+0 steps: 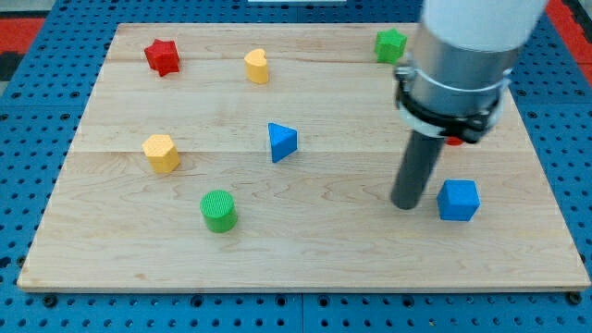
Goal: Slide the blue triangle to the left of the blue cube
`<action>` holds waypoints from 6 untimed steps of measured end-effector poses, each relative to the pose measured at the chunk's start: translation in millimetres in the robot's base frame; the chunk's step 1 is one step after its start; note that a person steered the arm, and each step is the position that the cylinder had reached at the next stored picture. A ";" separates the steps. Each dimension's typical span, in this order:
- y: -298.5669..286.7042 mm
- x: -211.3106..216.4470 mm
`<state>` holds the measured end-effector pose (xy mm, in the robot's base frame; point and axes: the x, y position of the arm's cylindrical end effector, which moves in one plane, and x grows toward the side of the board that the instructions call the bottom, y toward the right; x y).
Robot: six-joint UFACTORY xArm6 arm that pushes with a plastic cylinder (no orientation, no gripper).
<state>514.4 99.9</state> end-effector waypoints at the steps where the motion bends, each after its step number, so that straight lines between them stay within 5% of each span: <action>1: -58.1 -54.4; 2: -112.3 -112.6; 3: -165.7 -117.3; 6: -183.1 -72.3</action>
<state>442.1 -83.1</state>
